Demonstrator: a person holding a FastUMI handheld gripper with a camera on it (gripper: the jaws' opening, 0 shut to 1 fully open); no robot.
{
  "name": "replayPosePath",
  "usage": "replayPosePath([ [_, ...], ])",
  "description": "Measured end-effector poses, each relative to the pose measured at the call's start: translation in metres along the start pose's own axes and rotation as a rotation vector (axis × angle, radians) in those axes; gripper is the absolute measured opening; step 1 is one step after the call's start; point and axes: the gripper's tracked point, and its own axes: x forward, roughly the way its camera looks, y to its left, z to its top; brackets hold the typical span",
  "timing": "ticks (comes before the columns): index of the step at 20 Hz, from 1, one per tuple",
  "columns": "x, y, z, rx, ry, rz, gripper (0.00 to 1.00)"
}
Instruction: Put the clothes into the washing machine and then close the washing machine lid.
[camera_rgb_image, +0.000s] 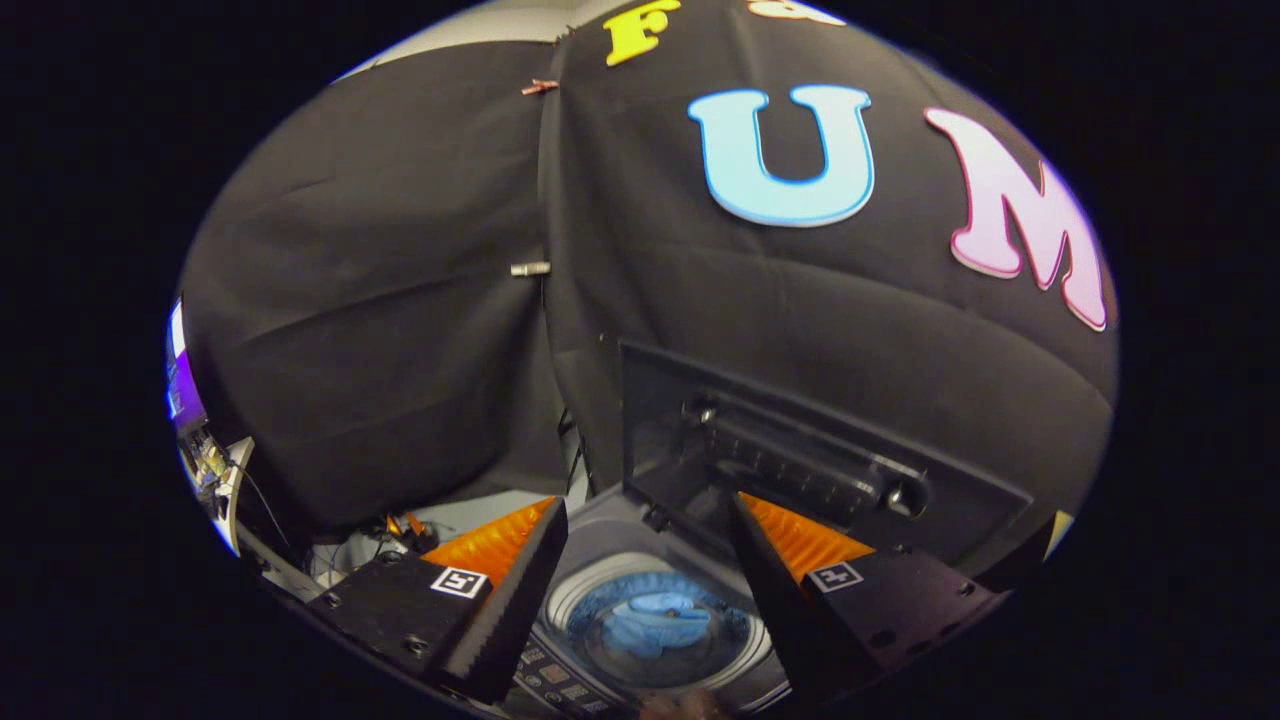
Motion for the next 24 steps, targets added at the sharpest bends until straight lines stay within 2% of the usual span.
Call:
replayPosePath([
  [3,-0.007,-0.016,0.028,0.007,-0.125,-0.057,1.0],
  [6,-0.012,-0.044,0.052,0.059,-0.241,-0.168,0.99],
  [10,-0.009,-0.081,0.065,0.149,-0.32,-0.317,0.99],
  [14,-0.001,-0.124,0.058,0.203,-0.307,-0.449,0.99],
  [18,0.006,-0.154,0.056,0.259,-0.299,-0.525,0.99],
  [24,0.027,-0.179,0.035,0.266,-0.206,-0.585,0.99],
])
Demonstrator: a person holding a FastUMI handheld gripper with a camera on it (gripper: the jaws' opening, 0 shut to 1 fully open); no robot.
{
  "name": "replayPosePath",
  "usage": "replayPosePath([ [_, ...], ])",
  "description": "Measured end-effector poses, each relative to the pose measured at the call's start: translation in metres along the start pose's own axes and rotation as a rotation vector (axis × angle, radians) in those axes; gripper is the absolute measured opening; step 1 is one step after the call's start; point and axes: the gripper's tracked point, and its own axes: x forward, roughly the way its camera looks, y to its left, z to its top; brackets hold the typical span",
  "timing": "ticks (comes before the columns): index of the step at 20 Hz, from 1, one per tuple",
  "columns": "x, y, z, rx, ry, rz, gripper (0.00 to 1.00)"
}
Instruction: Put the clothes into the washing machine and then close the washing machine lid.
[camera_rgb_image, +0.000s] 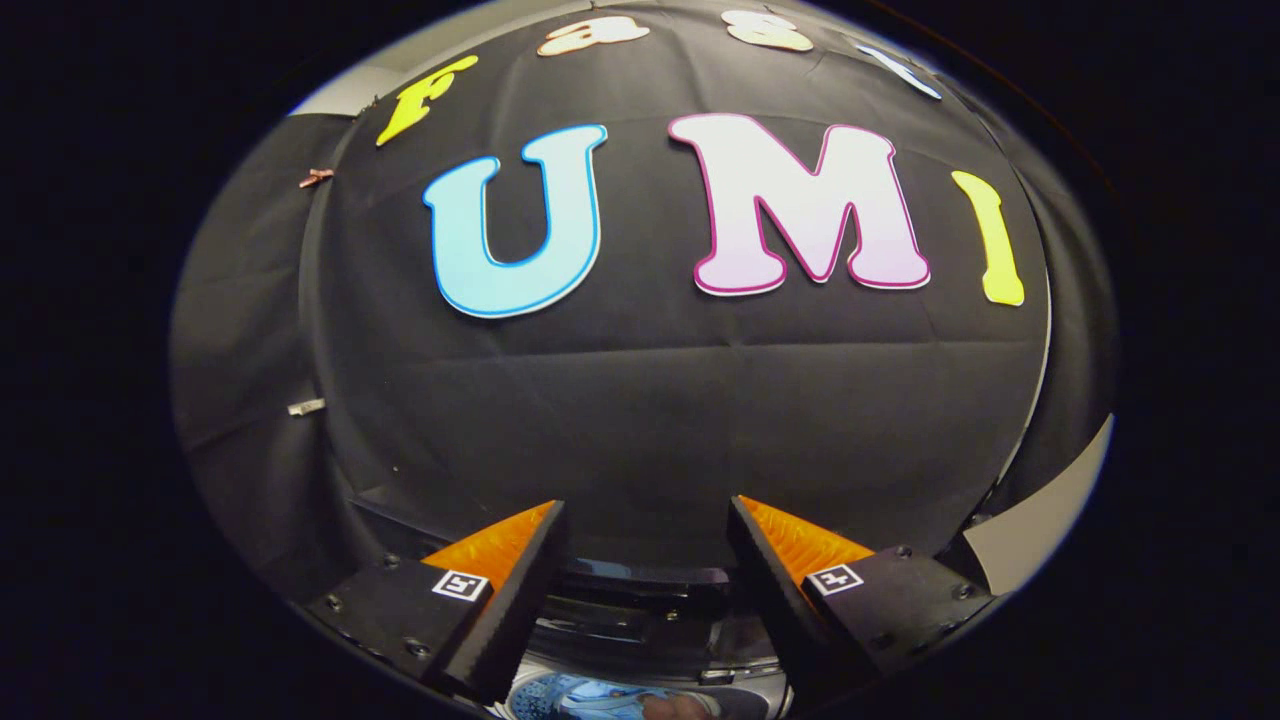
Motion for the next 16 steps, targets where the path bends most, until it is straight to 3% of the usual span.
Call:
replayPosePath([
  [8,-0.004,-0.002,-0.003,-0.026,0.013,-0.017,1.0],
  [16,-0.06,0.005,-0.021,-0.014,0.095,-0.015,1.0],
])
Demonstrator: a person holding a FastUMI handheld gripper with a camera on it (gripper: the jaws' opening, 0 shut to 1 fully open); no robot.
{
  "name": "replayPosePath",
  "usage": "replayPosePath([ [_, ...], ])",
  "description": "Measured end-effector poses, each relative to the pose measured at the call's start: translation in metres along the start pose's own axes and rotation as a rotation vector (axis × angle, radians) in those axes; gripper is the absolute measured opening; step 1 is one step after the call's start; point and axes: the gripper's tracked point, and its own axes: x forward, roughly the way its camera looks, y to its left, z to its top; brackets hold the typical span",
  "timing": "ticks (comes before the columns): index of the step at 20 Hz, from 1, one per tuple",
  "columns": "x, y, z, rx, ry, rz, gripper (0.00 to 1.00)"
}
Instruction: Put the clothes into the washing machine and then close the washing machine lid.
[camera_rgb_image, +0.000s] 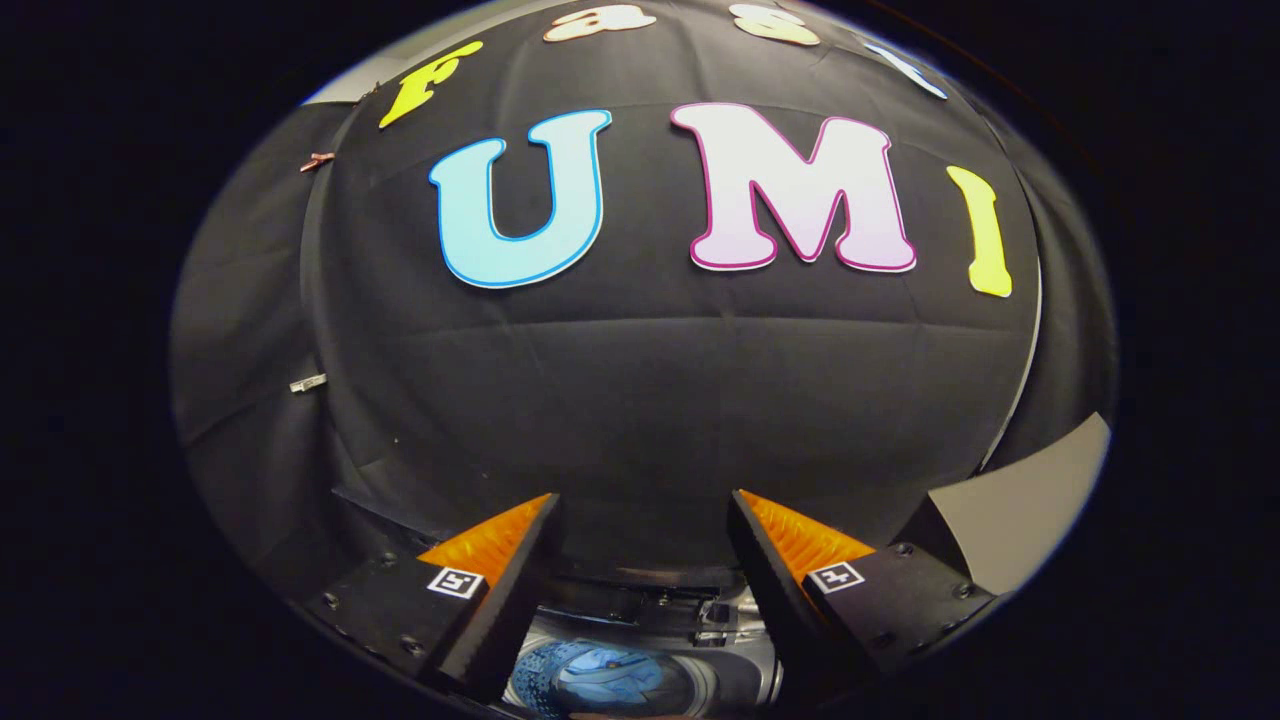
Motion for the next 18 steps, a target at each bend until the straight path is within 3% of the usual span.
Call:
replayPosePath([
  [8,-0.046,0.005,-0.032,0.012,0.083,-0.009,1.0],
  [18,-0.061,0.0,-0.066,-0.044,0.21,-0.037,1.0],
])
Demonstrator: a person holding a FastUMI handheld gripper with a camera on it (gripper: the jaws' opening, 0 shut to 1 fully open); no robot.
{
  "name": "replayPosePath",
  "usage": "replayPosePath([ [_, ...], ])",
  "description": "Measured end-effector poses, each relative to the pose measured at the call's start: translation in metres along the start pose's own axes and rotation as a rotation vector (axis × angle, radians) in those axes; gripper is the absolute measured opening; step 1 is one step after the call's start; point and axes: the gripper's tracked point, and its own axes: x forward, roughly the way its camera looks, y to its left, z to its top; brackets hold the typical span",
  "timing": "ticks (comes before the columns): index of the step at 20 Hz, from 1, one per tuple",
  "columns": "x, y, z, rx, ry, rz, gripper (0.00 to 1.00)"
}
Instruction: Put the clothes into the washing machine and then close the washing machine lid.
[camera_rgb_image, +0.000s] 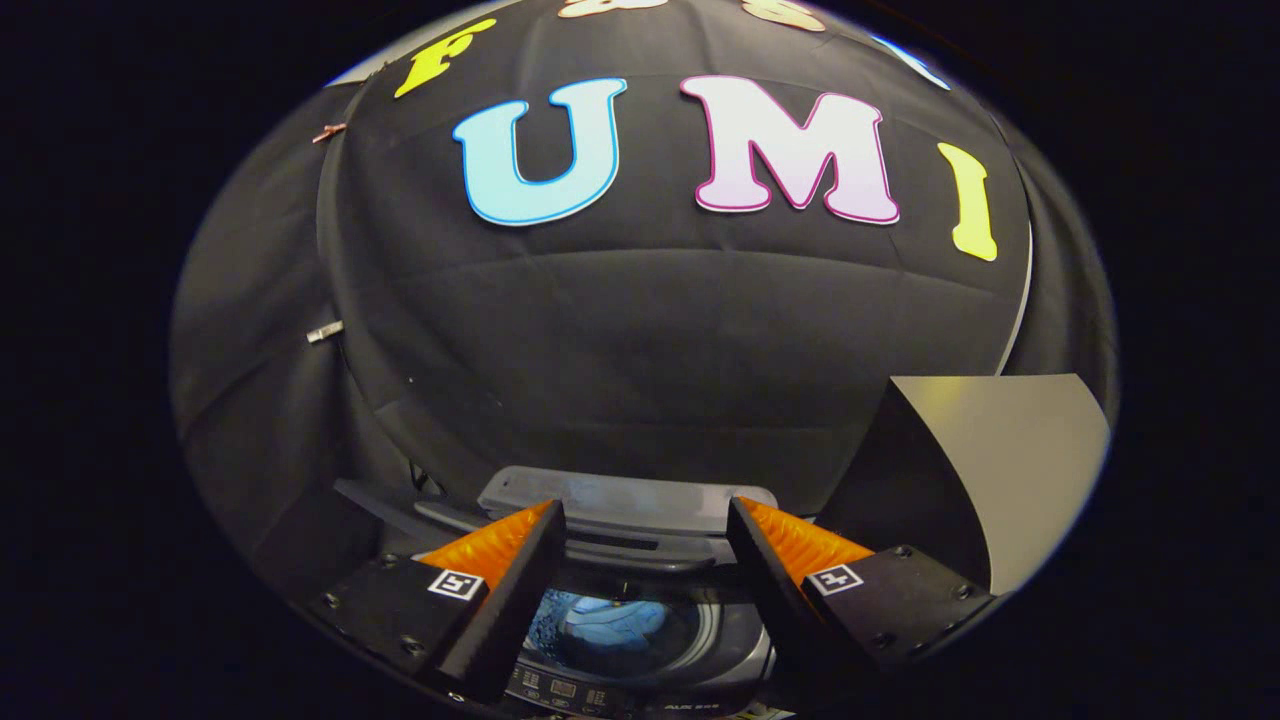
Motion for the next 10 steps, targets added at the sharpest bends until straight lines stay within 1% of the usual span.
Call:
replayPosePath([
  [2,0.003,0.001,-0.008,0.009,0.049,0.007,1.0],
  [3,0.004,0.001,-0.008,0.019,0.051,0.011,1.0],
  [7,-0.003,0.01,0.0,-0.013,0.001,0.043,1.0],
  [10,-0.003,0.013,0.002,-0.026,-0.012,0.056,1.0],
])
